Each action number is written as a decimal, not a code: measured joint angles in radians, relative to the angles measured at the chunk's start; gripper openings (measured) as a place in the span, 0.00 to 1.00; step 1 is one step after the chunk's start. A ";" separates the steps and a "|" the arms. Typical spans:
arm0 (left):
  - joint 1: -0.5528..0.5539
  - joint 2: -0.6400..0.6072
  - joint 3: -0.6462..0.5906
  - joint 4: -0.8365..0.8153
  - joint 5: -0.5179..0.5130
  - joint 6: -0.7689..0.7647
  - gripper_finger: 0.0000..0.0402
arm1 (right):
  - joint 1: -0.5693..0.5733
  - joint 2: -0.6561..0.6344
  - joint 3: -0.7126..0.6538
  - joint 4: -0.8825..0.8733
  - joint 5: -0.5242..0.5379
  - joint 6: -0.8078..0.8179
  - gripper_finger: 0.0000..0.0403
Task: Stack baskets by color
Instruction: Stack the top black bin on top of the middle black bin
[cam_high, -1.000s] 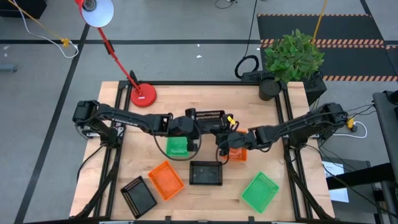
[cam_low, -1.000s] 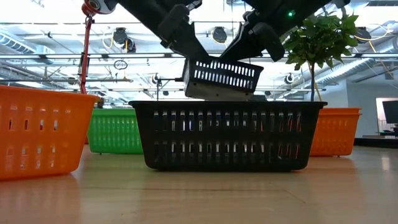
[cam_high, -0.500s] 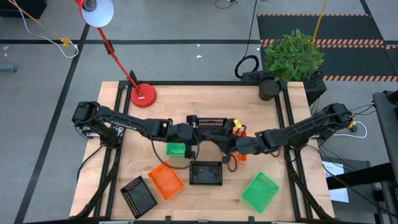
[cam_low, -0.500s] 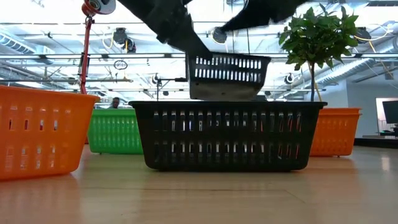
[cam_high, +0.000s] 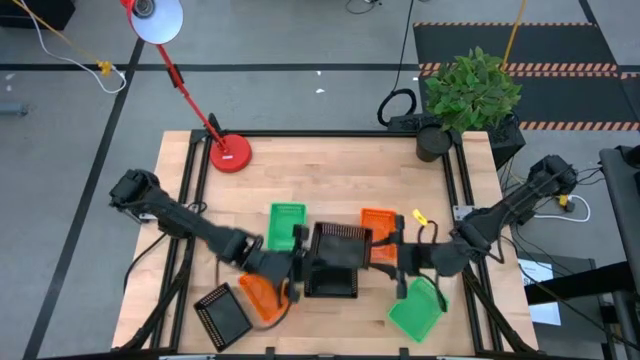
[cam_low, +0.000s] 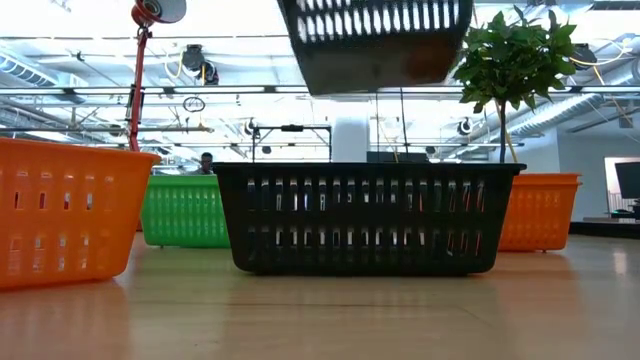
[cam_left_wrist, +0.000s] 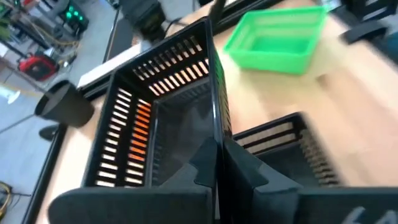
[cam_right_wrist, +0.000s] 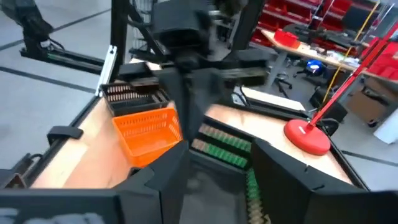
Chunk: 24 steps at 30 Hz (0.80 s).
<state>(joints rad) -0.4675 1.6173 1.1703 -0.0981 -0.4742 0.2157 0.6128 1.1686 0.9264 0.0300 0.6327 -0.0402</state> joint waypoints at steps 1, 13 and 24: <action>-0.025 0.000 0.000 0.000 -0.024 -0.011 0.05 | 0.013 -0.003 0.000 0.002 0.021 0.000 0.41; -0.238 0.000 0.000 0.025 -0.231 -0.234 0.03 | 0.145 -0.009 -0.001 -0.035 0.078 0.100 0.22; -0.322 0.023 0.002 0.123 -0.300 -0.287 0.03 | 0.236 -0.009 -0.083 -0.036 0.227 0.218 0.10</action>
<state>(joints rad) -0.7890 1.6398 1.1720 0.0249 -0.7743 -0.0711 0.8491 1.1595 0.8432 -0.0059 0.8594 0.1780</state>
